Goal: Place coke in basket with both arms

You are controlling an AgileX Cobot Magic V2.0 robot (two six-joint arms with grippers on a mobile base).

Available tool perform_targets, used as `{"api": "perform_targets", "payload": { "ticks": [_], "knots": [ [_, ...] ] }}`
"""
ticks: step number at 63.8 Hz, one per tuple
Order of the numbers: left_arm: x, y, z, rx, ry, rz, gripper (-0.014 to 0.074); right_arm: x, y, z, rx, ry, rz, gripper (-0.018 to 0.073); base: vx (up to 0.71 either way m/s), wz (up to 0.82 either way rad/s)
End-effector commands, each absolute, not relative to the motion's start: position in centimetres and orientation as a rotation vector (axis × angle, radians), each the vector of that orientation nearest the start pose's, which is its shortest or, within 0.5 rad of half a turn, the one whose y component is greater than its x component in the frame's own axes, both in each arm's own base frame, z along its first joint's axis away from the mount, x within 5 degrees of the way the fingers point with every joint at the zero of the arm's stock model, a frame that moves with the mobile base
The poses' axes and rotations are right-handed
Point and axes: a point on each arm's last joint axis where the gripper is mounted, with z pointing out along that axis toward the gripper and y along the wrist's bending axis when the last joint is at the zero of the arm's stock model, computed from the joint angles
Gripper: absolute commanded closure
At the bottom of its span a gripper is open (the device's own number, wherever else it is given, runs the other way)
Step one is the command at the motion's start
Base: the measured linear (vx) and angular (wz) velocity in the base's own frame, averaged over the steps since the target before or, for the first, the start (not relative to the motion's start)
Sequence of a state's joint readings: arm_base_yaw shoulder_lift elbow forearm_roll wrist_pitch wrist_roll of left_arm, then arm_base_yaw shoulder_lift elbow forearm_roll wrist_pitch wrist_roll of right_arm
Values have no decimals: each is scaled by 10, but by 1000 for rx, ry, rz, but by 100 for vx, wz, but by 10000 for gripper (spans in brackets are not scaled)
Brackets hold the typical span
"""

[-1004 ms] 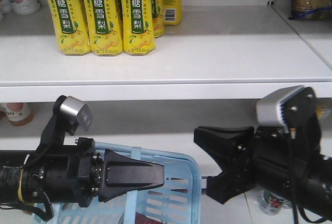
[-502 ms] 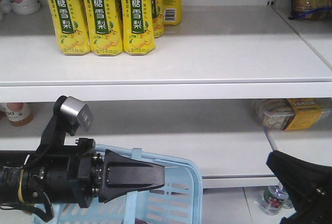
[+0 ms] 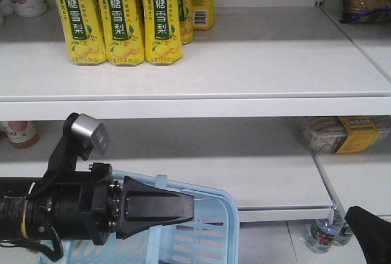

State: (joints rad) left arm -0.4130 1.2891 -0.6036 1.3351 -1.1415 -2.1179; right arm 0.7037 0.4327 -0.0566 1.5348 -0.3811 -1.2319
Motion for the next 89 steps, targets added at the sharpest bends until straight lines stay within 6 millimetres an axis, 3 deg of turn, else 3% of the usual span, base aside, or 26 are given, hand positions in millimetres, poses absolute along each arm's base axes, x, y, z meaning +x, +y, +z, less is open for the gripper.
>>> {"api": "perform_targets", "payload": {
  "ticks": [1, 33, 56, 68, 89],
  "knots": [
    [157, -161, 310, 427, 1806, -2175, 603, 91, 32, 213, -127, 1799, 336, 564, 0, 0],
    [158, -161, 310, 422, 1803, -2176, 603, 91, 32, 213, -128, 1799, 335, 564, 0, 0],
    [152, -158, 326, 389, 1676, -2246, 603, 91, 32, 213, -128, 1799, 335, 564, 0, 0],
    [136, -154, 331, 395, 1624, -2278, 603, 91, 32, 213, -128, 1799, 335, 564, 0, 0],
    [109, -139, 317, 281, 1583, -2328, 603, 91, 32, 213, -128, 1799, 335, 564, 0, 0]
  ]
}}
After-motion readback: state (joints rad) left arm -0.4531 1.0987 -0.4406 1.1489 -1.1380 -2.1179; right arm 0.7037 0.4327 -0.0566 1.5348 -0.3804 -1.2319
